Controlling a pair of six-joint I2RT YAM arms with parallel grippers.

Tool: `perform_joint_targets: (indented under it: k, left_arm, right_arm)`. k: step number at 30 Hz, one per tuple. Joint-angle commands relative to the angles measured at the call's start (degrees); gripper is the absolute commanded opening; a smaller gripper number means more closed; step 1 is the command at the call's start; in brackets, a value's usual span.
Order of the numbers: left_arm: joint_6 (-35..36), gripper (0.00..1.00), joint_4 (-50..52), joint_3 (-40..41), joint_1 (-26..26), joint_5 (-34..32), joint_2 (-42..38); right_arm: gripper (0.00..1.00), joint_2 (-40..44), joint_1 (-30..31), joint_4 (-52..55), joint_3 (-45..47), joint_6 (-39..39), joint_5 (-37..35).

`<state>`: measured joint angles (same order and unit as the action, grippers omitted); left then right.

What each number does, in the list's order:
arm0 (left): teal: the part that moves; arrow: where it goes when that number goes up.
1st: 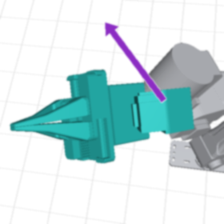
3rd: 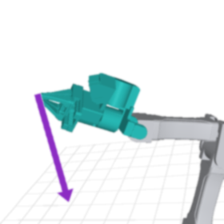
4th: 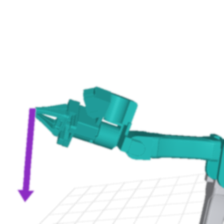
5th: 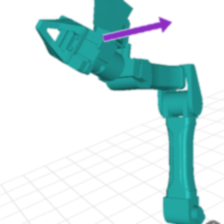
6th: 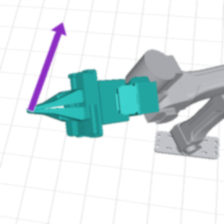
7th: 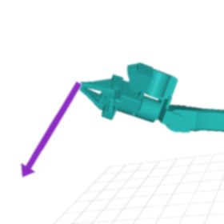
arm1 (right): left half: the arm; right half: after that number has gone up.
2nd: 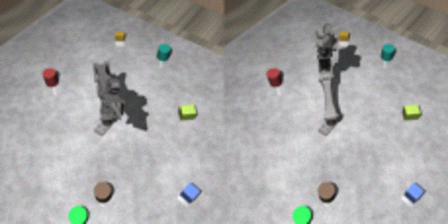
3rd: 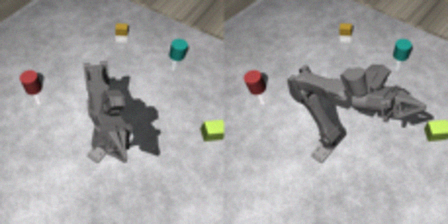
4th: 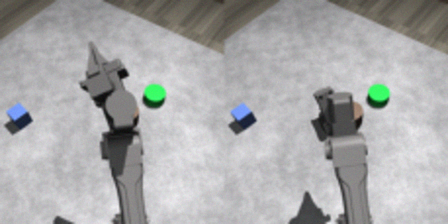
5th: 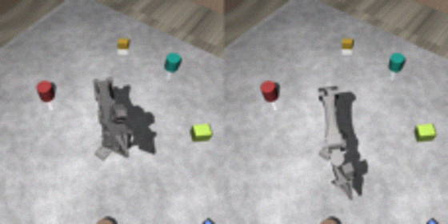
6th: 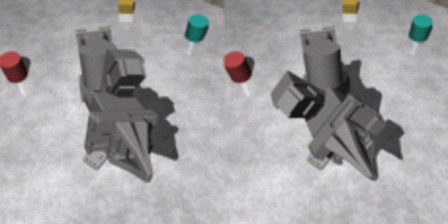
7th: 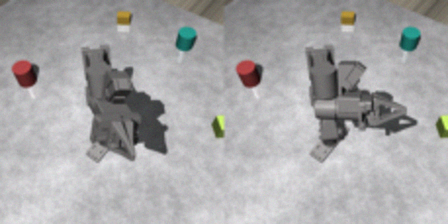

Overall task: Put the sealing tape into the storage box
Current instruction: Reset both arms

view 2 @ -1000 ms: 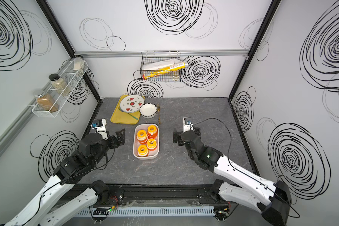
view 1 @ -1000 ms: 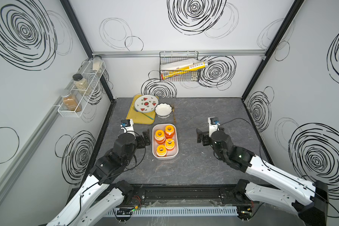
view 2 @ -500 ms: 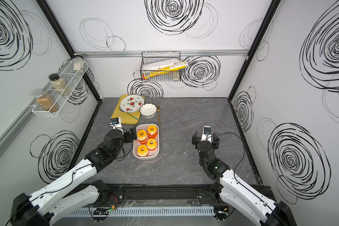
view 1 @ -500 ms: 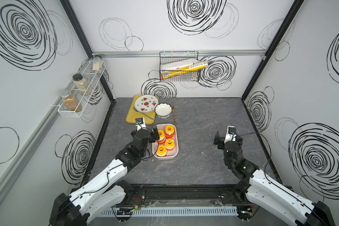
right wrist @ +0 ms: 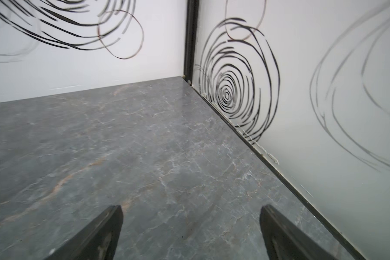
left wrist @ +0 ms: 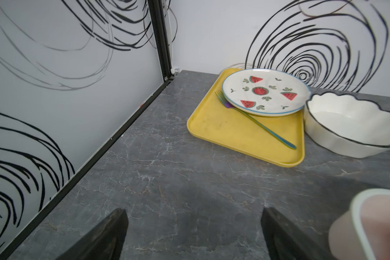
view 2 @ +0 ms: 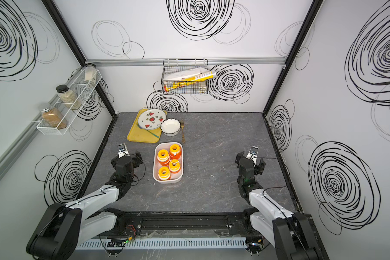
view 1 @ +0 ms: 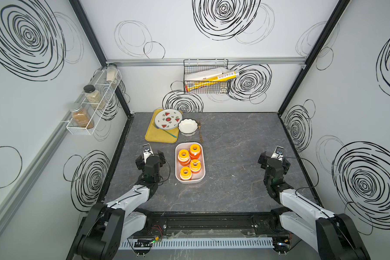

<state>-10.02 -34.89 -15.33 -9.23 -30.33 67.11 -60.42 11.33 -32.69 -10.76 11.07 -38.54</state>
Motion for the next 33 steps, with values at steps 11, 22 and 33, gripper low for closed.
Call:
perform_joint_targets:
  k: [11,22,33]
  left_arm:
    - [7.3,0.93,-23.8,-3.9,5.4,16.5,16.4]
    - [7.4,0.99,-38.9,2.0,7.7,24.7,21.2]
    - [5.9,0.99,-34.3,0.3,9.1,25.7,20.5]
  right_arm:
    - [1.0,-20.4,-6.8,-43.8,4.7,-6.2,13.8]
    - [1.0,-25.6,-7.2,-40.5,0.0,-8.2,19.5]
    - [1.0,-24.8,-7.3,-38.7,-0.3,-7.9,19.8]
